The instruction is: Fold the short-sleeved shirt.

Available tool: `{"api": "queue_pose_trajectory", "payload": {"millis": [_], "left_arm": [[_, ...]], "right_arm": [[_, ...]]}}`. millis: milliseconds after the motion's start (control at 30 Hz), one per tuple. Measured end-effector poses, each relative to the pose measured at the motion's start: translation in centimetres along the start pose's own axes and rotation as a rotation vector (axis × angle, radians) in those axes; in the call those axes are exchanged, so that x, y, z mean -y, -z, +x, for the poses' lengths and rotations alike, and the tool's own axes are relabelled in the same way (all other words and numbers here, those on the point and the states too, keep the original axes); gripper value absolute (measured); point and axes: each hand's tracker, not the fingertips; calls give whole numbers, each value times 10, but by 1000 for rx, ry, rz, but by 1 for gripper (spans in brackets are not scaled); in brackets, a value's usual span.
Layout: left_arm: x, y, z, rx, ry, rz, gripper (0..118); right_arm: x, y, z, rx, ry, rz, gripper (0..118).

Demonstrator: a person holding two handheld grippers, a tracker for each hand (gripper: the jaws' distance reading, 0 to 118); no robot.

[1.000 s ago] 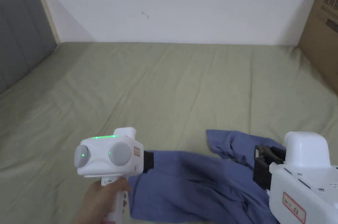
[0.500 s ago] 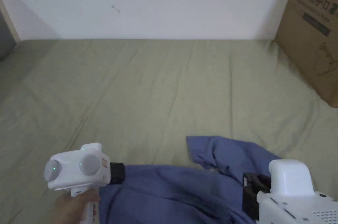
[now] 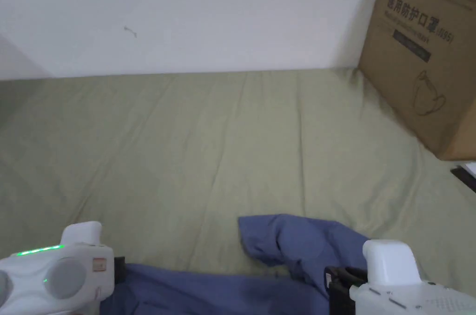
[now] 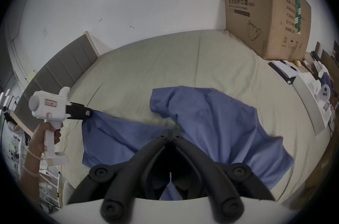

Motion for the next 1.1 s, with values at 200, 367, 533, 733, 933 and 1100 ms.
{"api": "queue_pose_trajectory", "payload": {"millis": [200, 367, 533, 733, 933, 1100], "left_arm": [[-2, -38, 13, 4, 38, 84, 1], [1, -45, 18, -13, 81, 100, 1], [2, -24, 15, -58, 102, 58, 1], [3, -25, 15, -51, 101, 56, 1], [0, -38, 17, -52, 101, 64, 1], [-9, -64, 17, -78, 121, 107, 1]], "right_arm": [[-67, 55, 52, 74, -2, -116, 103], [-100, 126, 82, 98, -142, -266, 97], [-92, 200, 101, 112, -125, -396, 87], [-75, 216, 94, 182, -148, -393, 61], [-91, 202, 89, 200, -173, -412, 0], [-123, 137, 98, 153, -90, -260, 0]]}}
